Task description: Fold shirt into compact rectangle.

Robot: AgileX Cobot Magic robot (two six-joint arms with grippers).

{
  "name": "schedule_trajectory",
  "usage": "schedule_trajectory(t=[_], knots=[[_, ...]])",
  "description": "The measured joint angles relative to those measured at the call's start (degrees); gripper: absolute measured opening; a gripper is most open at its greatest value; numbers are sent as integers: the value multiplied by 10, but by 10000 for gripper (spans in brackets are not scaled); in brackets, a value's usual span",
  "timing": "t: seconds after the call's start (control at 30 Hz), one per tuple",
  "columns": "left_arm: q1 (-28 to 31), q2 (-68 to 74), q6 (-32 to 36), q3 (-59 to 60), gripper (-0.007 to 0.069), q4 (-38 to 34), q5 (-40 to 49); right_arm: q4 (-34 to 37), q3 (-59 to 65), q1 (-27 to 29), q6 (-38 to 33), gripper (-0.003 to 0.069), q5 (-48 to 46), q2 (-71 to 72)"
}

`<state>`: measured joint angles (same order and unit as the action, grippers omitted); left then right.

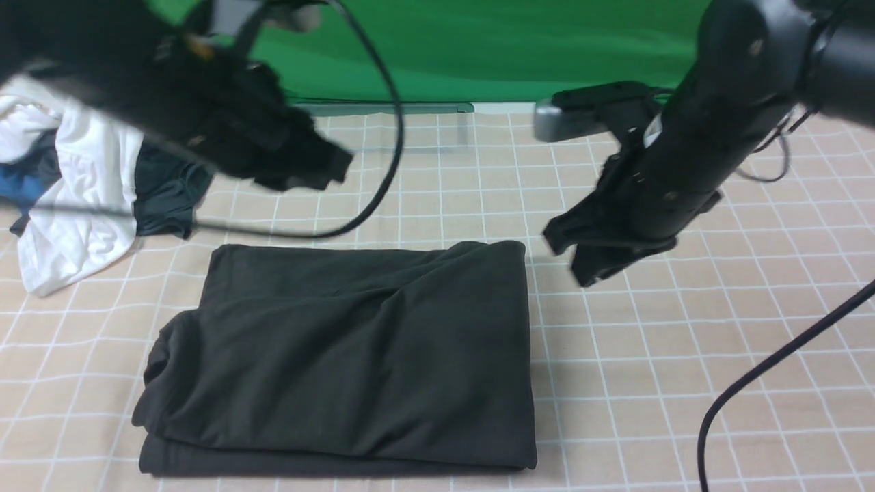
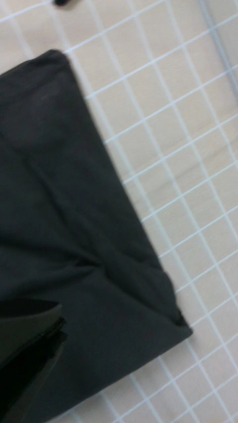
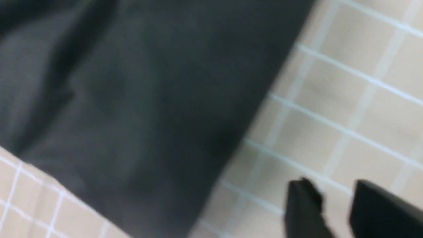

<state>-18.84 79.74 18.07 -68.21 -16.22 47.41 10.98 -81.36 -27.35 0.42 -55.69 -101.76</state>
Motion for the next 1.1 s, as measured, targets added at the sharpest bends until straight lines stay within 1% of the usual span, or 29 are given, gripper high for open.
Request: schedule_trajectory(t=[0.03,0.07,0.17,0.23,0.33,0.53,0.6,0.67,0.7,0.73,0.77,0.8,0.93,1.1], knots=[[0,-22,-2,22,19,-4,-2,1,1,-5,0,344,14,-7],[0,-53,-6,55,19,-8,-5,2,2,-11,0,401,29,-17],[0,-122,-12,125,19,-16,-9,4,2,-19,4,500,63,-48],[0,-159,-14,168,19,-22,-9,11,3,-22,8,545,84,-69],[0,-240,-29,231,19,-26,-8,36,6,-26,9,577,121,-105],[0,-338,-33,276,19,-26,-7,67,6,-27,6,574,150,-147],[0,-366,-37,278,19,-23,-8,72,6,-27,-9,511,152,-151],[0,-386,-41,278,19,-17,-13,75,5,-27,-21,362,155,-151],[0,-398,-46,278,19,-9,-18,76,5,-27,-28,209,158,-151],[0,-402,-50,278,19,-5,-21,76,5,-27,-31,150,159,-150],[0,-403,-51,278,19,-3,-21,77,5,-27,-32,150,159,-151],[0,-407,-58,278,19,5,-22,77,5,-27,-39,108,159,-149],[0,-408,-61,279,19,9,-15,71,5,-16,-49,109,139,-142],[0,-408,-62,280,19,11,-11,25,5,32,-44,109,96,-112]])
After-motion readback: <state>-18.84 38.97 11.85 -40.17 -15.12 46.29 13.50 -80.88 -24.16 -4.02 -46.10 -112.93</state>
